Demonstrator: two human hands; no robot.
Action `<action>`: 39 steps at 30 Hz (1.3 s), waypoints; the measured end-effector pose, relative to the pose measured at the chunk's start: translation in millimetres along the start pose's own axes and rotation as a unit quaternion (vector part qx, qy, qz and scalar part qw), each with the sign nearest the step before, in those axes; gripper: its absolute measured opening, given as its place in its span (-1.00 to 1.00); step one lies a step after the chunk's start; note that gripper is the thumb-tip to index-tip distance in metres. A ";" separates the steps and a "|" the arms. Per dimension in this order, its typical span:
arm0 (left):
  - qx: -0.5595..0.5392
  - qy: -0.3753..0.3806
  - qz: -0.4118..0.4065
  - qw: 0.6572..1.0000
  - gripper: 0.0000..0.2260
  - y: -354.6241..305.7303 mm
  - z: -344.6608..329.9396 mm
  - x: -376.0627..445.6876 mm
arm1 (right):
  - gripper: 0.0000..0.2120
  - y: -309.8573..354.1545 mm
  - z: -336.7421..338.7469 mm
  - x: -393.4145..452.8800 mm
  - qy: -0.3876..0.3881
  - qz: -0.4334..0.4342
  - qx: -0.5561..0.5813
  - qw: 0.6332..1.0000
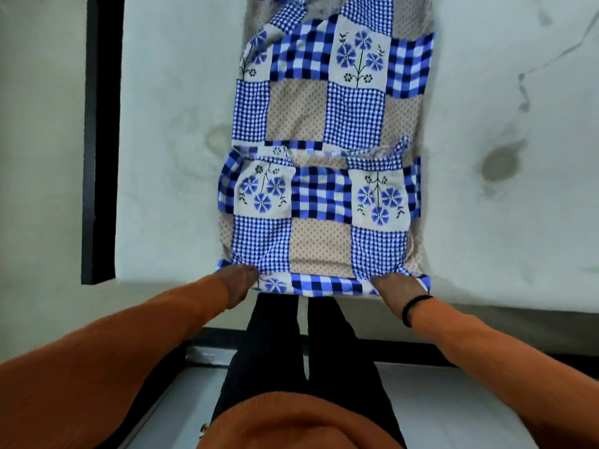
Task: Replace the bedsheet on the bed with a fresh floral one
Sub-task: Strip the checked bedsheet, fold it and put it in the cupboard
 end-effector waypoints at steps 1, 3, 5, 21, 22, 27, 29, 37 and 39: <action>-0.014 0.017 -0.008 1.000 -0.51 0.5 -5.3 1.0 | -0.68 2.9 -0.9 -1.3 0.030 0.017 -0.012 0.999; -0.042 0.039 -0.010 0.998 -0.58 3.4 0.5 3.0 | -0.71 0.6 9.0 -1.5 0.070 0.047 -0.016 0.996; -0.066 0.063 -0.001 0.996 -0.64 6.9 25.4 4.2 | -0.72 -14.2 31.3 -0.4 0.092 0.057 -0.005 0.994; -0.220 -0.186 0.020 0.957 -0.77 157.1 382.0 7.3 | -0.49 -276.7 309.7 3.2 -0.186 -0.140 0.280 0.931; -0.218 -0.205 0.024 0.954 -0.77 164.2 397.2 11.5 | -0.45 -292.2 321.0 7.8 -0.212 -0.156 0.292 0.919; -0.224 -0.295 0.060 0.927 -0.81 198.9 468.7 35.3 | -0.52 -349.7 369.0 44.4 -0.235 -0.190 0.316 0.899; -0.225 -0.332 0.065 0.914 -0.79 207.7 496.9 45.3 | -0.56 -369.1 391.8 56.0 -0.252 -0.201 0.321 0.891; -0.204 -0.429 0.131 0.870 -0.85 244.1 580.9 89.7 | -0.62 -433.8 463.9 105.1 -0.343 -0.276 0.316 0.840; -0.197 -0.444 0.146 0.862 -0.85 246.3 596.4 100.9 | -0.64 -445.2 471.2 117.4 -0.356 -0.300 0.312 0.828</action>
Point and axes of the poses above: each hand's wrist, its own x-axis towards the middle knuckle, its own z-axis out of the back of the hand, y = z × x, the point moved 10 cm from there along x, towards the middle knuckle, and after that the axes turned 10 degrees about -x, right-handed, at the moved point
